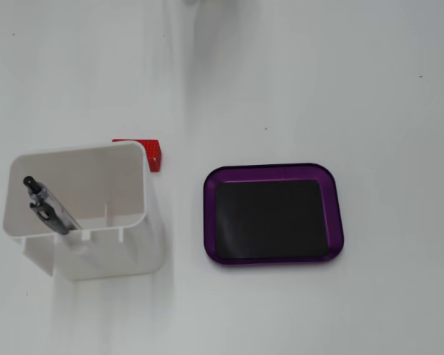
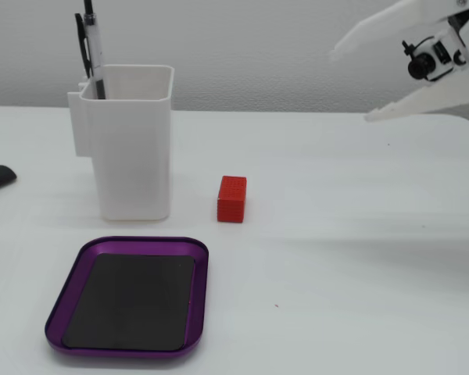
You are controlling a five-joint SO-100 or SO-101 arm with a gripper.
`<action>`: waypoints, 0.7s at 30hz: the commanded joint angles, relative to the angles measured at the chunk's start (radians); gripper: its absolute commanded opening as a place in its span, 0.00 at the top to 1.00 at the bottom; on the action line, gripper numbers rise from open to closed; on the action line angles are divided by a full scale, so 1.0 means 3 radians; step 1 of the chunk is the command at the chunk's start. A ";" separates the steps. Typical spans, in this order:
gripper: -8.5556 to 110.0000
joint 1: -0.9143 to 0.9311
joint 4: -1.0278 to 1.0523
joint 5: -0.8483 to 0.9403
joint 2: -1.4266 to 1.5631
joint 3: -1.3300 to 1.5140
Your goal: Pick up the pen and put it in the pen holder.
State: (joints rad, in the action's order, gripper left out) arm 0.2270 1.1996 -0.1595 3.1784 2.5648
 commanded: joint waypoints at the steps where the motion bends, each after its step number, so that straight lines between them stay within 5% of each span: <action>1: 0.77 -0.0010 -0.0041 0.0010 0.0593 0.0562; 12: 0.77 -0.0015 0.0015 0.0010 0.0777 0.1370; 18: 0.94 -0.0015 0.0010 0.0020 0.0777 0.1600; 21: 0.93 -0.0015 0.0010 0.0020 0.0777 0.1611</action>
State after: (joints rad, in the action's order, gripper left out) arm 0.2270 1.2042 -0.1595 3.3502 3.0373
